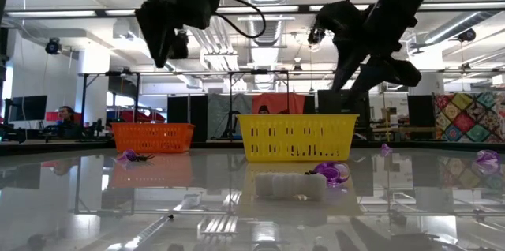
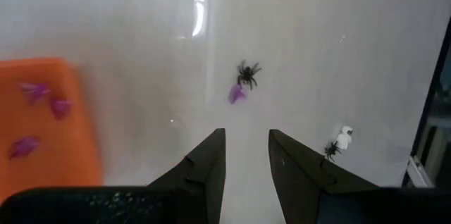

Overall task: Sort Halloween decoration
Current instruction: Put the violet witch hat into the orange bin

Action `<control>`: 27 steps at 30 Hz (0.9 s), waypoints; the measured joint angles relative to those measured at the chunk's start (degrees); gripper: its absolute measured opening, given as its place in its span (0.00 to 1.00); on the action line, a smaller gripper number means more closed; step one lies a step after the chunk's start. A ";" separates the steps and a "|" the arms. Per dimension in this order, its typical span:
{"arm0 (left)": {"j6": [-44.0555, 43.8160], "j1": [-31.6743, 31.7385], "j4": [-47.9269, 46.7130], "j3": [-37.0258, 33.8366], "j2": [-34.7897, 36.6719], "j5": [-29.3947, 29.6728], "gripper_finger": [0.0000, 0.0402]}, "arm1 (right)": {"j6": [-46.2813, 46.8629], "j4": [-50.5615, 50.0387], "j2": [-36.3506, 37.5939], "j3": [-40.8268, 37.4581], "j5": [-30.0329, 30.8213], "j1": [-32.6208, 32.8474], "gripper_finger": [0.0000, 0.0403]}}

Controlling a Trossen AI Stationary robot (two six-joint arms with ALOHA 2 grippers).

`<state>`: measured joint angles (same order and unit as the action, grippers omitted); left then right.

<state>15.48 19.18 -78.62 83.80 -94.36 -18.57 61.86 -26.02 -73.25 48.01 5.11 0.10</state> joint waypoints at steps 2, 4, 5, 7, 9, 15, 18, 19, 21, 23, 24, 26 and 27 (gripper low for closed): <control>-0.74 -1.60 1.05 -1.84 0.07 -0.02 0.23 | -0.26 -0.73 0.11 0.00 -1.40 0.00 0.33; -2.41 -2.85 2.44 -4.02 0.08 -0.05 0.23 | -0.36 -1.38 0.12 0.00 -2.80 0.00 0.33; -3.50 -3.32 3.72 -5.21 0.09 -0.10 0.23 | -0.44 -1.32 0.12 -0.02 -3.54 0.02 0.33; -5.98 -4.23 5.68 -7.75 0.11 -0.43 0.23 | -1.33 -1.20 0.14 -0.02 -5.26 0.02 0.33; -8.29 -5.14 8.92 -10.34 0.17 -0.48 0.23 | -2.35 -1.21 0.16 -0.02 -8.42 0.00 0.33; -12.78 -7.94 16.02 -16.67 0.41 -0.44 0.23 | -5.62 -1.24 0.19 -0.02 -12.73 0.02 0.33; -13.85 -9.06 18.24 -19.19 0.41 -0.20 0.23 | -5.61 -1.25 0.51 -0.02 -12.79 0.02 0.33; -14.12 -9.38 19.32 -19.91 0.41 0.02 0.23 | -5.60 -1.22 0.68 -0.02 -12.86 0.04 0.33; -14.41 -9.65 21.80 -21.22 0.41 0.08 0.23 | -5.52 -1.28 1.04 -0.02 -13.06 0.13 0.33; -14.55 -9.70 24.43 -22.43 0.41 0.62 0.23 | -5.54 -1.31 1.59 -0.02 -13.08 0.14 0.33; -14.54 -9.70 25.45 -22.91 0.41 1.83 0.23 | -5.54 -1.27 1.84 -0.02 -13.10 0.15 0.33; -14.48 -9.68 26.92 -23.58 0.41 4.66 0.23 | -5.54 -1.29 2.51 -0.02 -13.08 0.15 0.33; -14.41 -9.66 27.51 -23.90 0.41 5.49 0.23 | -5.49 -1.27 2.81 -0.02 -13.08 0.15 0.33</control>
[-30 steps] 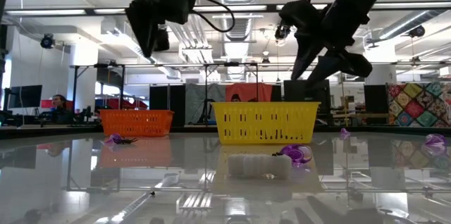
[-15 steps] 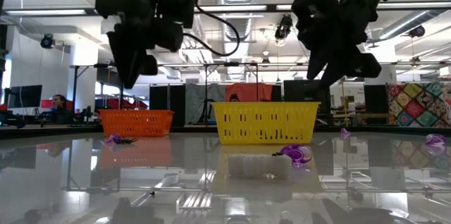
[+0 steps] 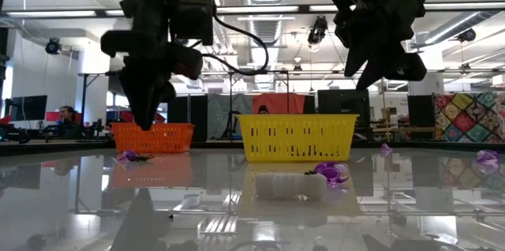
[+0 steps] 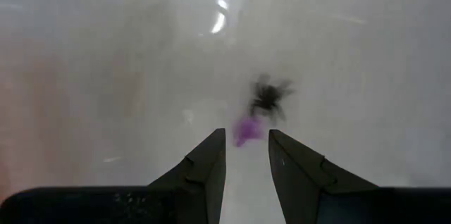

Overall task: Sort Halloween decoration
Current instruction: Put the violet witch hat into the orange bin

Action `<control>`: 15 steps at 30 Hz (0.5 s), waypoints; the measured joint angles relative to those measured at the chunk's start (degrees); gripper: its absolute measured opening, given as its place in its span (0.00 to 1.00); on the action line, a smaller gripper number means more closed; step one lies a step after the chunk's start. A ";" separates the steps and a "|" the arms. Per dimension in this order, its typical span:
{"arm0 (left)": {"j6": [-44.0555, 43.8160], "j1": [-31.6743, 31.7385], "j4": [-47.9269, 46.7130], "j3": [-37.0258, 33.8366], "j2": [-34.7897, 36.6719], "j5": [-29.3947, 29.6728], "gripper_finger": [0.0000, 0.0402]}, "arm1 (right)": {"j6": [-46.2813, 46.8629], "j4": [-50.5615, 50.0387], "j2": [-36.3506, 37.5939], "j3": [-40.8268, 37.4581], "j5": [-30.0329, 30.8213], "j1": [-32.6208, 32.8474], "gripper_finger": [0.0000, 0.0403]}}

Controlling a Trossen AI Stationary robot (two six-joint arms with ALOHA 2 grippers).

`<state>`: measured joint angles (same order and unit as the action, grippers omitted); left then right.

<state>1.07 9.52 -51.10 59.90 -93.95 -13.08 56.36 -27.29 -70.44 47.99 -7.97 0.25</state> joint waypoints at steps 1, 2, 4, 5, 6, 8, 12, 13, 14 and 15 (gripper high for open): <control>0.04 0.02 0.39 -0.31 0.00 0.13 0.23 | 0.22 0.02 0.38 0.00 0.00 0.00 0.33; 0.02 0.00 0.58 -0.61 0.00 0.03 0.23 | 0.61 -0.04 0.75 0.00 0.00 0.00 0.33; -0.13 0.00 0.74 -1.36 0.00 -0.81 0.23 | 0.65 -0.02 1.54 0.00 0.00 0.25 0.33; -0.28 0.00 1.07 -1.85 0.00 -1.30 0.23 | 0.65 -0.04 1.87 0.00 0.02 0.49 0.33; -0.50 -0.01 1.26 -2.34 0.00 -1.39 0.23 | 0.65 0.02 2.26 0.00 0.00 0.77 0.33; -1.05 -0.07 1.94 -3.34 0.00 -1.38 0.23 | 0.65 0.01 2.78 0.00 0.02 1.27 0.33; -2.16 -0.05 4.97 -4.33 0.00 -1.38 0.23 | 0.63 0.06 3.36 0.00 0.45 1.80 0.33; -2.54 -0.05 5.41 -4.51 0.00 -1.38 0.23 | 0.63 0.06 3.40 0.00 0.46 1.91 0.33; -3.32 -0.05 5.89 -4.68 0.00 -1.38 0.23 | 0.63 0.00 3.42 0.00 0.46 1.94 0.33; -4.13 -0.05 6.52 -4.85 0.00 -1.38 0.23 | 0.61 0.00 3.42 0.00 0.48 1.99 0.33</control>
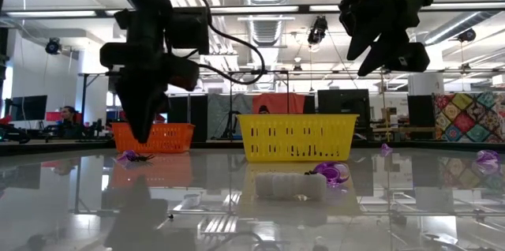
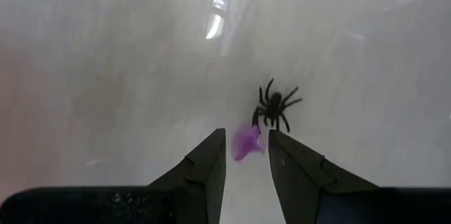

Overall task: Sort Halloween decoration
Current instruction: Put the violet witch hat into the orange bin

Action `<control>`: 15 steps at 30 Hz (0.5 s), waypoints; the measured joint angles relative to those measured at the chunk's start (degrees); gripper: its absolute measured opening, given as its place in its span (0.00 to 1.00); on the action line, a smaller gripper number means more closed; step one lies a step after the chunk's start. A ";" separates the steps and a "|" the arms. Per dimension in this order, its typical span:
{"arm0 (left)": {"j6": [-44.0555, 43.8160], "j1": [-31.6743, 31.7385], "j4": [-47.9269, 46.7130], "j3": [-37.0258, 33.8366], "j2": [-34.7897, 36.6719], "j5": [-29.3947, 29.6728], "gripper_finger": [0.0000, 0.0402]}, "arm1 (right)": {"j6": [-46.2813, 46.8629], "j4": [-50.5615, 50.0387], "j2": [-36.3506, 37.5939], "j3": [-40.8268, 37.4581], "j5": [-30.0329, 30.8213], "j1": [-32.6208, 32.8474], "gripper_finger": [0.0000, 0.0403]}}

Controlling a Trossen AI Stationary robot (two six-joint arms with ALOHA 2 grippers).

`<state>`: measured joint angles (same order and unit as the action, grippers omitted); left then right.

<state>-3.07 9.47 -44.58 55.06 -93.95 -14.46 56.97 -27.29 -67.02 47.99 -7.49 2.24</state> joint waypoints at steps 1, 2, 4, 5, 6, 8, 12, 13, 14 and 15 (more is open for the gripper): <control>-0.52 0.01 0.50 -0.21 0.00 0.01 0.23 | 0.00 0.00 0.00 0.01 0.00 0.00 0.33; -0.80 0.01 0.51 -0.46 0.00 0.03 0.23 | 0.00 0.01 0.00 0.01 0.01 0.00 0.33; -1.21 0.01 0.44 -1.30 0.00 0.07 0.23 | -0.03 0.02 0.00 0.00 0.01 0.00 0.33; -1.42 0.01 0.61 -1.80 0.00 0.09 0.23 | -0.05 0.01 0.00 0.00 0.01 0.00 0.33; -1.53 0.01 0.81 -2.30 0.00 0.07 0.23 | -0.07 0.04 0.00 0.00 0.01 0.00 0.33; -1.55 -0.01 1.12 -3.02 0.00 0.02 0.23 | -0.09 0.02 0.00 0.00 0.01 0.00 0.33; -1.50 0.01 2.08 -3.36 0.00 0.02 0.23 | -0.15 0.04 0.00 0.01 0.01 0.00 0.33; -1.38 0.01 2.08 -3.40 0.00 0.02 0.23 | -0.17 0.02 0.00 0.00 0.02 0.00 0.33; -1.12 0.01 2.08 -3.40 0.00 0.13 0.23 | -0.17 0.03 0.00 0.01 0.03 0.00 0.33; -1.00 0.01 2.18 -3.41 0.00 0.41 0.23 | -0.18 0.04 0.00 0.00 0.03 0.00 0.33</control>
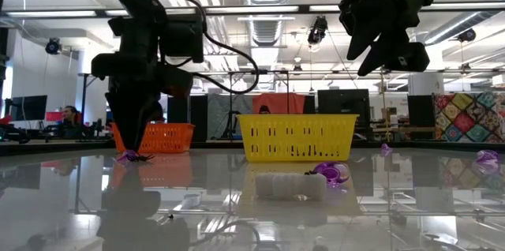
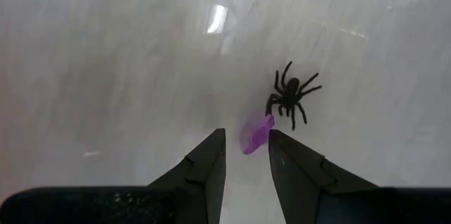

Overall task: Sort Halloween decoration
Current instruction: Put the violet witch hat into the orange bin

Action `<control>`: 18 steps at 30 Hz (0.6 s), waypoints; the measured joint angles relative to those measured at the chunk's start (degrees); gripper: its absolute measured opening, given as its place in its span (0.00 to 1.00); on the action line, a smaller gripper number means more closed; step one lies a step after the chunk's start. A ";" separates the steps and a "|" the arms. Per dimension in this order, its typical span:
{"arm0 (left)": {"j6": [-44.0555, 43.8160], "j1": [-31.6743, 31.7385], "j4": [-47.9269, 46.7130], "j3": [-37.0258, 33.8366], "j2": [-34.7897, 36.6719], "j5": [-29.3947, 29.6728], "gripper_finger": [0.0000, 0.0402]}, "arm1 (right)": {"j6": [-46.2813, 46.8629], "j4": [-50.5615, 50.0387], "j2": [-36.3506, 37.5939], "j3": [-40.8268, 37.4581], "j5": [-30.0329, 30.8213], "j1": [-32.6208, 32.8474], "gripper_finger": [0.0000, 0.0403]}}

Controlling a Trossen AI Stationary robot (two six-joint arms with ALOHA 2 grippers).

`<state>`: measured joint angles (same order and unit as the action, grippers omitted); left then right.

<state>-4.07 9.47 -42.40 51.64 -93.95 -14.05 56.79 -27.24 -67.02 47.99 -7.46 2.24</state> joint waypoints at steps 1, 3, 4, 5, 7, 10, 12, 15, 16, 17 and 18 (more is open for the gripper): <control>0.20 -0.01 0.12 -0.04 0.00 0.22 0.23 | -0.02 -0.02 0.00 0.00 0.00 0.00 0.33; 0.52 0.00 0.30 -0.07 -0.28 0.26 0.23 | -0.02 -0.02 0.00 0.00 0.00 0.00 0.33; 0.57 0.00 0.35 -0.07 -0.53 0.26 0.23 | -0.01 -0.02 0.00 0.00 0.01 0.01 0.33; 0.68 0.00 0.32 -0.09 -0.92 0.27 0.23 | -0.02 0.00 0.00 0.00 0.02 0.00 0.33; 1.22 0.00 0.47 -0.09 -1.88 0.03 0.23 | -0.02 0.00 0.00 0.00 0.04 0.00 0.33; 1.48 0.04 0.50 0.15 -3.39 -0.36 0.23 | -0.02 0.02 0.00 0.01 0.04 0.00 0.33; 1.50 0.04 0.44 0.18 -3.94 -0.38 0.22 | 0.03 0.00 0.00 0.00 0.03 0.01 0.33; 1.52 0.04 0.41 0.13 -3.78 -0.34 0.19 | 0.02 0.00 0.00 0.00 0.02 0.00 0.33; 1.60 0.04 0.29 0.13 -3.66 -0.28 0.17 | 0.01 0.00 0.00 0.00 0.02 0.01 0.33; 1.65 0.04 0.10 0.11 -3.67 -0.20 0.15 | 0.01 0.00 0.00 0.00 0.03 0.00 0.33; 1.68 0.04 -0.19 0.11 -3.63 -0.10 0.13 | -0.03 0.00 0.00 0.00 0.02 0.00 0.33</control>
<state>-2.39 9.52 -42.59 51.75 -97.58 -14.16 56.76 -27.24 -67.02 47.99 -7.44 2.24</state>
